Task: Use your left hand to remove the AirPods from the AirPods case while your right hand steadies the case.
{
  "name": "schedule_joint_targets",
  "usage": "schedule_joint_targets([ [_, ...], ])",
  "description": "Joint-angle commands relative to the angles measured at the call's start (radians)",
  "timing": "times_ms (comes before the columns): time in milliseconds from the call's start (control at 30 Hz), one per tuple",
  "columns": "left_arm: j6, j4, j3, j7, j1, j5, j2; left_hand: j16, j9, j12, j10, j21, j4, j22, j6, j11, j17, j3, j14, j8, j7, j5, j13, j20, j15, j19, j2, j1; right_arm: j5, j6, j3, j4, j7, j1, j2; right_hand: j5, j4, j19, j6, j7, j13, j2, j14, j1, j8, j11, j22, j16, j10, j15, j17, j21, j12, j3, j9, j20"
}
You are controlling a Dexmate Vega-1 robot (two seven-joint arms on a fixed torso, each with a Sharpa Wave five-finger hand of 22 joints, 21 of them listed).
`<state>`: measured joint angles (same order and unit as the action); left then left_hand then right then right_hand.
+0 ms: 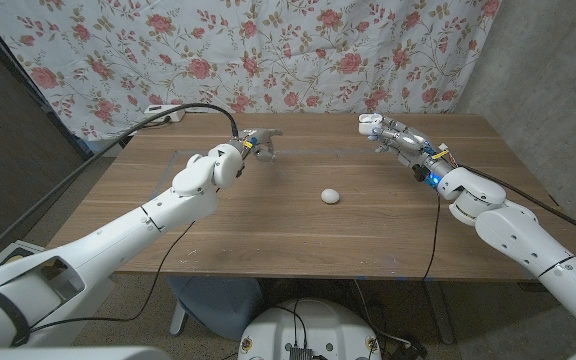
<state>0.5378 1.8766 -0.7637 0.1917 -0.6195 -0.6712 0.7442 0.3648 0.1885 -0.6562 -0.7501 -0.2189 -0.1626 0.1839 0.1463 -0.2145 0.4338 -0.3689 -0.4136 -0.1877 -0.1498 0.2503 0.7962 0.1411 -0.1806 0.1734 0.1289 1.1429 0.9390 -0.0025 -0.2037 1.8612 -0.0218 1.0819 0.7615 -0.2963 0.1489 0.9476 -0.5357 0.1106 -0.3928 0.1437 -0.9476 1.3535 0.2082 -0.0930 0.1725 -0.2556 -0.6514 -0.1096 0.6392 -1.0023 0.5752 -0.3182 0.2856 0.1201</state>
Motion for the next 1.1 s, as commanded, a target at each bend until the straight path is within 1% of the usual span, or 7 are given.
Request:
schedule_joint_targets([
  [33, 0.01, -0.025, -0.018, 0.003, 0.011, 0.02, 0.005, -0.003, 0.005, -0.004, 0.001, -0.003, 0.001, 0.004, 0.004, -0.004, 0.002, 0.004, -0.03, 0.002, 0.005, 0.001, 0.002, 0.004, -0.032, 0.007, 0.01, 0.006, -0.004, -0.004, -0.007, -0.002, 0.002, -0.008, -0.003, -0.007, 0.008, -0.127, -0.006, -0.002, -0.104, 0.008, -0.038, 0.002, -0.001, -0.016, 0.002, 0.004, -0.035, -0.119, 0.001, -0.007, 0.205, -0.001, 0.005, 0.083],
  [433, 0.01, -0.038, -0.031, 0.006, 0.022, 0.038, 0.006, -0.008, 0.005, -0.006, 0.005, -0.003, 0.001, 0.004, 0.004, -0.004, 0.002, 0.004, -0.026, 0.002, 0.006, 0.0, 0.0, 0.004, -0.029, 0.007, 0.012, 0.007, -0.003, -0.007, -0.01, -0.004, 0.003, -0.012, -0.004, -0.008, 0.007, -0.13, -0.005, -0.002, -0.105, 0.008, -0.038, 0.002, -0.002, -0.015, 0.002, 0.004, -0.034, -0.118, 0.002, -0.01, 0.206, -0.001, 0.005, 0.083],
  [500, 0.0, -0.051, -0.002, -0.01, 0.007, 0.093, -0.005, -0.011, 0.005, -0.007, 0.005, -0.003, 0.0, 0.004, 0.004, -0.004, 0.001, 0.003, -0.024, 0.002, 0.006, 0.0, 0.001, 0.004, -0.029, 0.007, 0.011, 0.007, -0.004, -0.008, -0.01, -0.004, 0.004, -0.013, -0.005, -0.008, 0.008, -0.13, -0.005, -0.003, -0.105, 0.007, -0.038, 0.003, -0.002, -0.015, 0.001, 0.004, -0.034, -0.119, 0.002, -0.011, 0.206, -0.001, 0.005, 0.083],
  [567, 0.017, -0.053, -0.039, 0.003, 0.027, 0.044, 0.002, -0.011, 0.005, -0.007, 0.006, -0.003, 0.001, 0.004, 0.003, -0.004, 0.002, 0.003, -0.024, 0.002, 0.007, 0.0, 0.001, 0.004, -0.029, 0.007, 0.012, 0.007, -0.002, -0.008, -0.011, -0.004, 0.003, -0.013, -0.005, -0.008, 0.007, -0.131, -0.005, -0.002, -0.104, 0.008, -0.037, 0.002, -0.002, -0.014, 0.001, 0.005, -0.033, -0.117, 0.002, -0.011, 0.205, -0.001, 0.005, 0.083],
  [767, -0.002, -0.068, -0.031, 0.0, 0.025, 0.086, -0.002, -0.013, 0.005, -0.007, 0.01, -0.002, 0.001, 0.004, 0.001, -0.004, 0.002, 0.002, -0.024, 0.003, 0.007, 0.0, 0.0, 0.004, -0.03, 0.008, 0.014, 0.008, -0.003, -0.008, -0.011, -0.005, 0.002, -0.013, -0.004, -0.009, 0.006, -0.132, -0.006, -0.003, -0.103, 0.009, -0.038, 0.001, -0.001, -0.014, 0.001, 0.005, -0.034, -0.117, 0.002, -0.013, 0.205, -0.002, 0.005, 0.083],
  [833, 0.011, -0.068, -0.054, 0.01, 0.037, 0.055, 0.002, -0.014, 0.005, -0.008, 0.01, -0.003, 0.0, 0.004, 0.001, -0.004, 0.002, 0.002, -0.023, 0.002, 0.007, 0.0, 0.0, 0.004, -0.03, 0.008, 0.013, 0.009, -0.003, -0.009, -0.011, -0.005, 0.002, -0.014, -0.004, -0.009, 0.007, -0.133, -0.005, -0.003, -0.103, 0.009, -0.038, 0.002, -0.002, -0.014, 0.001, 0.005, -0.034, -0.117, 0.002, -0.014, 0.205, -0.002, 0.005, 0.083],
  [1100, 0.019, -0.075, -0.064, 0.015, 0.042, 0.055, 0.003, -0.015, 0.005, -0.009, 0.014, -0.002, 0.001, 0.004, 0.0, -0.004, 0.004, 0.003, -0.02, 0.003, 0.007, -0.001, 0.0, 0.005, -0.029, 0.007, 0.015, 0.009, -0.002, -0.006, -0.011, -0.007, -0.001, -0.014, -0.005, -0.01, 0.006, -0.134, -0.006, -0.003, -0.105, 0.009, -0.037, 0.001, -0.001, -0.016, 0.001, 0.007, -0.033, -0.116, 0.001, -0.016, 0.206, -0.002, 0.005, 0.083],
])
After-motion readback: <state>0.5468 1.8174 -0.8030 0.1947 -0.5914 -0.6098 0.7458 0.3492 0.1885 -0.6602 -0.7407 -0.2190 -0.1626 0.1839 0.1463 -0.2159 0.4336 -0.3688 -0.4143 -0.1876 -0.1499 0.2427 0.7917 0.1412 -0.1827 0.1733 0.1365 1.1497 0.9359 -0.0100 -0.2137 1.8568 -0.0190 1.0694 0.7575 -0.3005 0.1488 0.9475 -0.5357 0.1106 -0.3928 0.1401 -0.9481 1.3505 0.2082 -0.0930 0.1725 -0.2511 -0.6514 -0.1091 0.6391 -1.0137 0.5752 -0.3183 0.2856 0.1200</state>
